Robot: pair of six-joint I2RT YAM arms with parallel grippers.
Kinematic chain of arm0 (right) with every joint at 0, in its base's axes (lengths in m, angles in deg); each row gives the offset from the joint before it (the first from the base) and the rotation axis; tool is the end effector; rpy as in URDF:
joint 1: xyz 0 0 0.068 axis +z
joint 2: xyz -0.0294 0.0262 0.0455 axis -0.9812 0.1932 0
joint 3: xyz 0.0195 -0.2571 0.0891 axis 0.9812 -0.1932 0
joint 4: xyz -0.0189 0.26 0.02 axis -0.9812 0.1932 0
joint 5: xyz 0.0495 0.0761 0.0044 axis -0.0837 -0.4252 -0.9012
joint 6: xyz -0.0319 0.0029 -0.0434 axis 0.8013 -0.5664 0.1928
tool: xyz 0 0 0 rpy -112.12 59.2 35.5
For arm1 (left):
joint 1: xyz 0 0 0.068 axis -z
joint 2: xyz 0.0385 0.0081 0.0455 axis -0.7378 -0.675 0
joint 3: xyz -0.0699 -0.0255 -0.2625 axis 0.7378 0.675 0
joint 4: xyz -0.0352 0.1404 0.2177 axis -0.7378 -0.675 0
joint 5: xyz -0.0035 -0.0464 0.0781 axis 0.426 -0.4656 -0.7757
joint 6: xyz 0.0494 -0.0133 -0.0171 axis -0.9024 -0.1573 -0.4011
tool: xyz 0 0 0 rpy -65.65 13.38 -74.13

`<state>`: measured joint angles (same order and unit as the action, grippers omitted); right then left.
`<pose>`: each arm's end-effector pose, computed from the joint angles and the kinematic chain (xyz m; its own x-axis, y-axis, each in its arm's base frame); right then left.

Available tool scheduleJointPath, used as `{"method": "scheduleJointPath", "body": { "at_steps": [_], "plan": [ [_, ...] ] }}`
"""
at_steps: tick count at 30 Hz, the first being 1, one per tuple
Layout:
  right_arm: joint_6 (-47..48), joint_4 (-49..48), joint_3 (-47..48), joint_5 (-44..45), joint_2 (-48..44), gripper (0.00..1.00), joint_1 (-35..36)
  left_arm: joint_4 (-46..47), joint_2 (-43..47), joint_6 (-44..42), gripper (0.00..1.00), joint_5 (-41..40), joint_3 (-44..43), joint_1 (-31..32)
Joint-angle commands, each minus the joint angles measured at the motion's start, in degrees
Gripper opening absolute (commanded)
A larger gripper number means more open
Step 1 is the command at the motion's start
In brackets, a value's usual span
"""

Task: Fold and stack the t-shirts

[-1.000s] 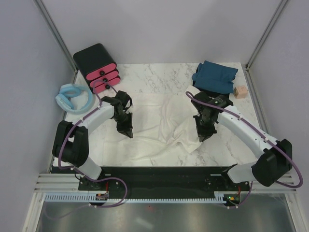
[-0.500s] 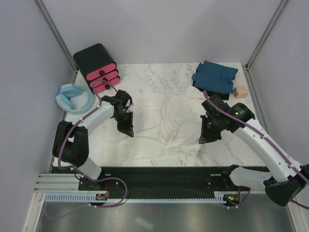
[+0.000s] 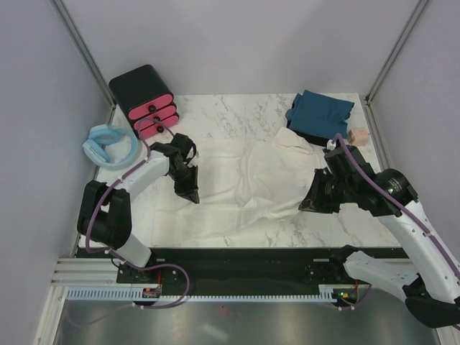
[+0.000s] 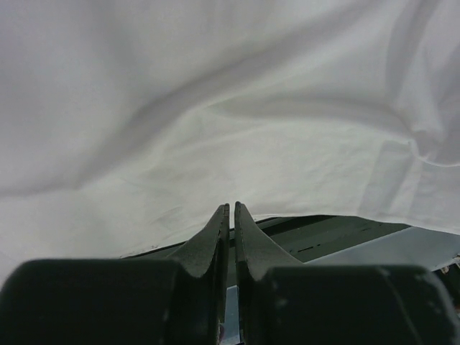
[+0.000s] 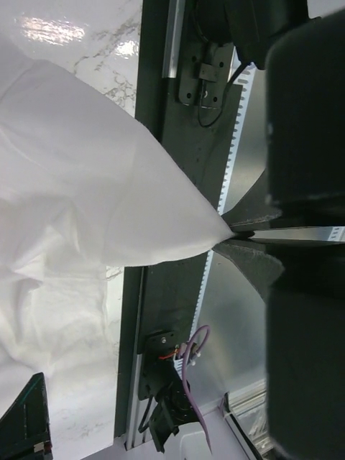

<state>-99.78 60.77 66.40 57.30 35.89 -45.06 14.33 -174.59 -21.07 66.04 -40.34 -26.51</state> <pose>0.1130 0.0804 0.3856 -0.9102 0.2735 -0.3109 0.1007 0.8744 0.4746 0.2631 -0.1115 0.2099 -0.9988 -0.0054 -0.0487 0.0097 0.9524 -0.3048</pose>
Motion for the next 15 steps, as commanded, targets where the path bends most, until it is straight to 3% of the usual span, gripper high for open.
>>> {"method": "scheduleJointPath", "body": {
  "at_steps": [1, 8, 12, 15],
  "plan": [
    [-2.52, 6.44, -0.18, -3.64, -1.91, 0.14, 0.3, 1.07, 2.17, -1.26, 0.13, 1.1, -2.49, 0.14],
    [-7.53, 6.53, 2.02, -7.25, -6.13, 0.3, 0.65, 1.16, 3.22, -0.82, 0.13, 0.93, -2.94, 0.32],
    [-7.37, 6.53, 2.72, -6.38, -7.28, 0.29, 0.92, 1.42, 3.66, -0.73, 0.13, 0.31, -2.67, 0.32],
    [-2.03, 6.44, 3.08, -2.78, -3.52, 0.31, 1.0, 1.51, 3.92, -0.73, 0.13, 0.31, -2.5, 0.41]
  ]
}}
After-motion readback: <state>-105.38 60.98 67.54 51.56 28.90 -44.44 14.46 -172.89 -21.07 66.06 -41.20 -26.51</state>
